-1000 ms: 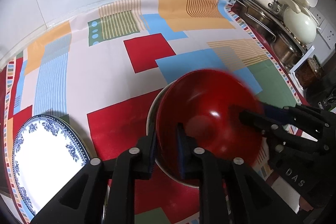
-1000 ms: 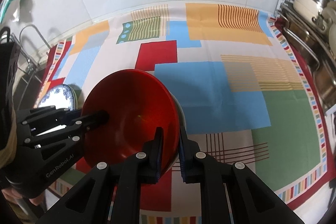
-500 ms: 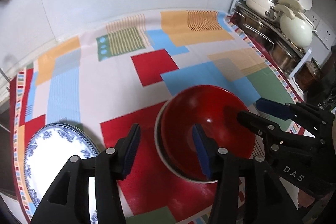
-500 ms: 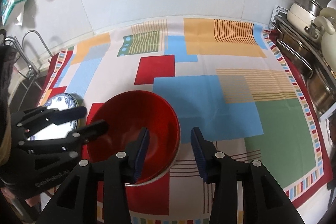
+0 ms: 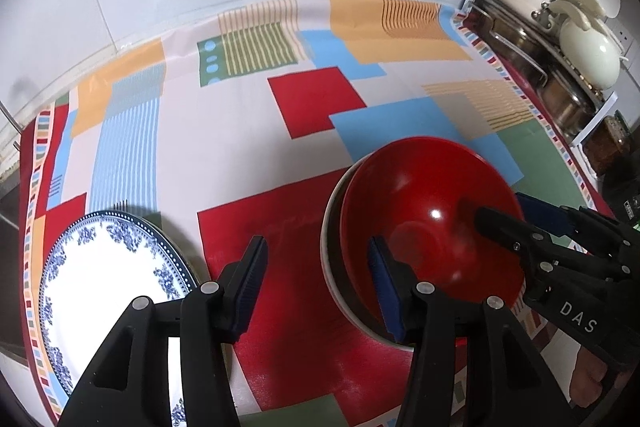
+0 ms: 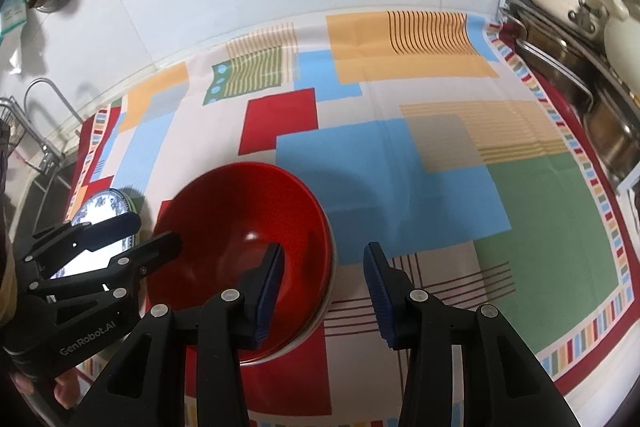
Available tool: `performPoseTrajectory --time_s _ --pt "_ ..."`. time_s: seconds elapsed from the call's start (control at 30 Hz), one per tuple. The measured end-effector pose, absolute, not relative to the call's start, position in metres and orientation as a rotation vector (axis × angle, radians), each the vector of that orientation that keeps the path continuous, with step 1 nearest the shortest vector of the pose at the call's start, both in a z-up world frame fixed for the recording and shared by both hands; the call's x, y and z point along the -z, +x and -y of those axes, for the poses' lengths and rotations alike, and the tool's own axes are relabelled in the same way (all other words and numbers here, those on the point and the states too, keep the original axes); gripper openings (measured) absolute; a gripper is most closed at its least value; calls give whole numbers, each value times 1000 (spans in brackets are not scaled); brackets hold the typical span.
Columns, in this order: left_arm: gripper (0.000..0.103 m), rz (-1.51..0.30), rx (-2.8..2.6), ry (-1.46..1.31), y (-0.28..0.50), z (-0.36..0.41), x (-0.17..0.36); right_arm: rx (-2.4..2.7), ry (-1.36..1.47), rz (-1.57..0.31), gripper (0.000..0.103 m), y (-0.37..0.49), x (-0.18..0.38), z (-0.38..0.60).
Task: Organize plates and bowls
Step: 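Close both grippers on the rim of the nested bowl stack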
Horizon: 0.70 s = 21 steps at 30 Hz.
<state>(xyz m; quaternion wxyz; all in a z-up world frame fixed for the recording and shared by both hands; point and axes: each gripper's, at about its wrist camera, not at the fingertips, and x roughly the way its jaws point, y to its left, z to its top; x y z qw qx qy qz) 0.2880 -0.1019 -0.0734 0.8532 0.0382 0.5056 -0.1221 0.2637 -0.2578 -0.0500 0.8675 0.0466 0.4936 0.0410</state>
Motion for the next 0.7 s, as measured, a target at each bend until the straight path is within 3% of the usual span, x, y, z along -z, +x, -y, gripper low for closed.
performPoseTrajectory --time_s 0.37,0.7 --pt "50 -1109 252 74 295 108 89 -103 215 -1111 42 269 75 261" --pt "37 -1166 288 53 298 115 101 -109 243 -1160 41 272 88 256"
